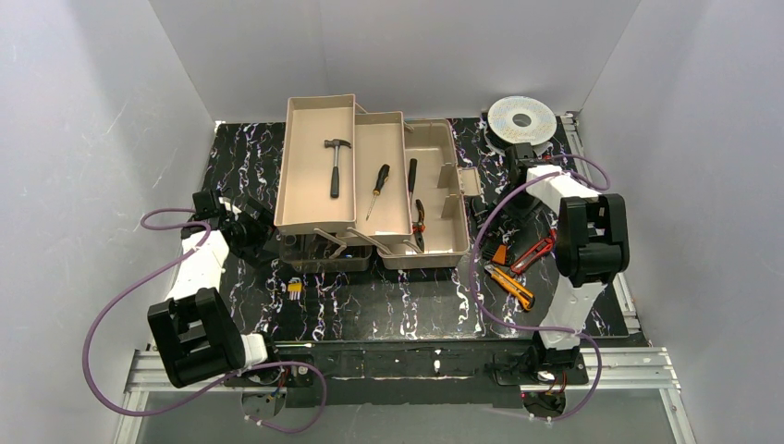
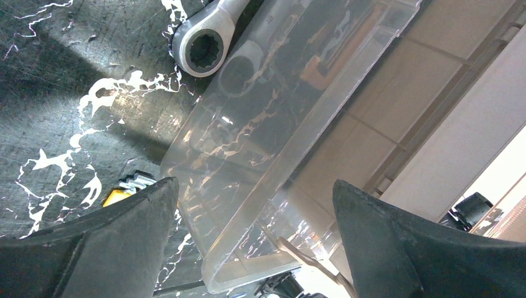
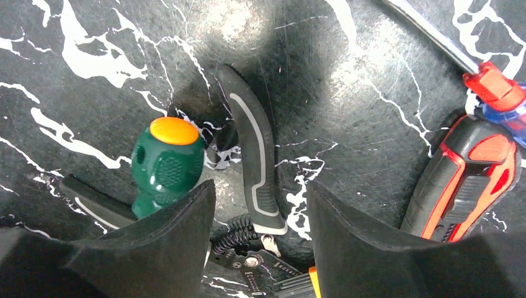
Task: Pack the tool kit
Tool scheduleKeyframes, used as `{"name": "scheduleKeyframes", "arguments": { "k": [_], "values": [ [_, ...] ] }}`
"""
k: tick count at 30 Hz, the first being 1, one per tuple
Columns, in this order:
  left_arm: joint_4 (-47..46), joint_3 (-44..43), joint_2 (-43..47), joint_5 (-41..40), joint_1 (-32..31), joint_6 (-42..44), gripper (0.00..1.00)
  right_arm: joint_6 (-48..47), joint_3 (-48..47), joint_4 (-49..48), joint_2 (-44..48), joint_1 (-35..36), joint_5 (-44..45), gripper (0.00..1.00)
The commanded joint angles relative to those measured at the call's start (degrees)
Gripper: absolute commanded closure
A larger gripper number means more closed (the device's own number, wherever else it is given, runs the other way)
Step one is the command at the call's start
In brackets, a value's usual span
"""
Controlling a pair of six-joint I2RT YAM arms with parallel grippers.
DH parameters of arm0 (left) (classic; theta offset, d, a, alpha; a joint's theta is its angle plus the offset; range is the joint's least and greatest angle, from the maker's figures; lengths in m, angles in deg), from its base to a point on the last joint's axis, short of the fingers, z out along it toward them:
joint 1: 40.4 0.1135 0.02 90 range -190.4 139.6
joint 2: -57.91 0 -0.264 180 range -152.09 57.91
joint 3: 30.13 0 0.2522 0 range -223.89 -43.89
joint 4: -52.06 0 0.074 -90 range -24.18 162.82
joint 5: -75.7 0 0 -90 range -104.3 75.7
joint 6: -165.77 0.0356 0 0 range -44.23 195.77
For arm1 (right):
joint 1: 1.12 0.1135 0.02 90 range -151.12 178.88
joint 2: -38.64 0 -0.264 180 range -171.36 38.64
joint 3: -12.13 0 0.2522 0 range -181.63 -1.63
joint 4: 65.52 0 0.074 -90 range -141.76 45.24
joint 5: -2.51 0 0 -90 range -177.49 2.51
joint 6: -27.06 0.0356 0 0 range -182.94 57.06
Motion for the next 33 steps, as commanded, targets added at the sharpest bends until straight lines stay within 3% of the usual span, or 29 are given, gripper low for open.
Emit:
{"name": "scheduleKeyframes", "arguments": {
  "k": [1,9,15,20,29,33],
  "values": [
    [0.95,0.42,2.13,0.43,-0.18,-0.32,0.05,-0.19,-3.51,4.54,-2.08,-0.26,2.89,0.39],
    [0.95,0.50,2.42,-0.12,-0.11,-0.54,0.05,-0.20,0.86,2.89,-0.94,-0.11,5.94,0.58],
    [1.21,0.07,2.02,-0.03,-0.16,-0.55,0.05,-0.41,-0.64,4.04,-2.00,-0.08,5.53,0.58],
    [1.50,0.00,1.94,-0.74,-0.13,-0.37,0.05,-0.25,1.24,3.04,-0.51,-0.08,3.47,0.88],
    [1.72,-0.29,2.79,-2.60,0.01,-0.19,0.05,0.86,7.75,3.04,12.37,-0.04,3.88,0.99],
    [1.70,-0.26,2.63,-2.87,0.00,-0.19,0.05,1.19,11.24,2.48,20.36,-0.08,5.37,0.99]
  ]
}}
